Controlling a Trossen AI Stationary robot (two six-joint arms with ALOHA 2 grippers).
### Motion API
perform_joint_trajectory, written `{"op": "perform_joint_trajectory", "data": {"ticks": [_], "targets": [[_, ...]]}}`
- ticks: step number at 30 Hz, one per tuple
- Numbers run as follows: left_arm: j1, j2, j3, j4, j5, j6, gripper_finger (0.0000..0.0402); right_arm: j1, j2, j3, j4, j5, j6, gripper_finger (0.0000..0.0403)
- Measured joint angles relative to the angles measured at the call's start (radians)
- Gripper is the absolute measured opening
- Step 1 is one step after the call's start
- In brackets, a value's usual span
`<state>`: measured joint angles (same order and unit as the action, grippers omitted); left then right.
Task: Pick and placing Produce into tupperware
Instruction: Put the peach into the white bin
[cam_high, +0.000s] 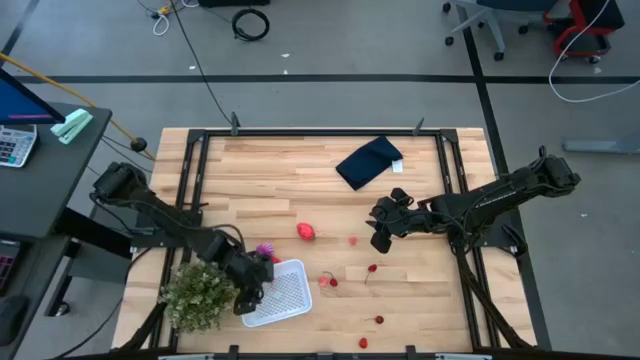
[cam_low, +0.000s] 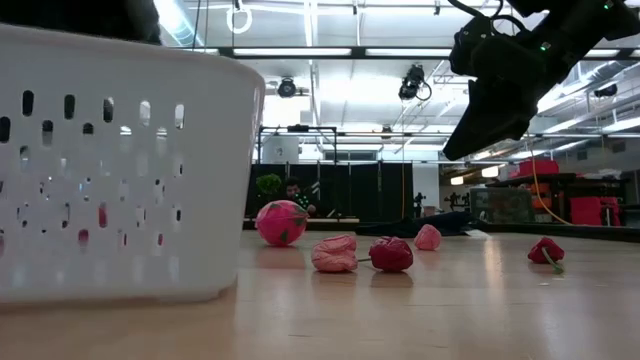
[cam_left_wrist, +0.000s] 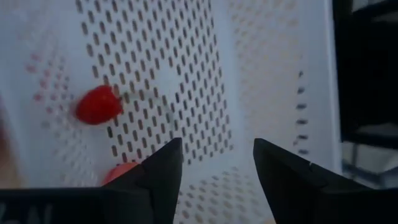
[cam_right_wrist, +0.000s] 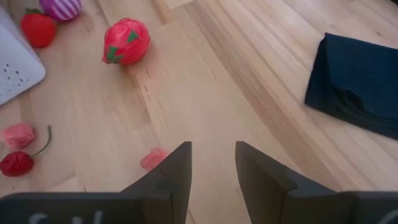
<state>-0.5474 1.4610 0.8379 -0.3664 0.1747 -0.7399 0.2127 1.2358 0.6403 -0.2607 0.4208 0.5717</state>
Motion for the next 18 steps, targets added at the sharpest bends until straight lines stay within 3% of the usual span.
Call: {"op": "perform_joint_trajectory", "data": {"ticks": [5,10,18], "targets": [[0.047,-0.067,0.000,0.004,0.053,-0.008,0.0190,0.000,0.000,0.000,0.000,-0.027,-0.083,0.0131],[0.106,-0.143,0.000,0.027,0.058,0.026,0.0174,0.000,0.000,0.000,0.000,-0.165,-0.272,0.0131],[0.211,-0.217,0.000,0.080,0.003,0.397,0.0171,0.000,0.018,0.000,0.028,-0.194,-0.135,0.0136]]}}
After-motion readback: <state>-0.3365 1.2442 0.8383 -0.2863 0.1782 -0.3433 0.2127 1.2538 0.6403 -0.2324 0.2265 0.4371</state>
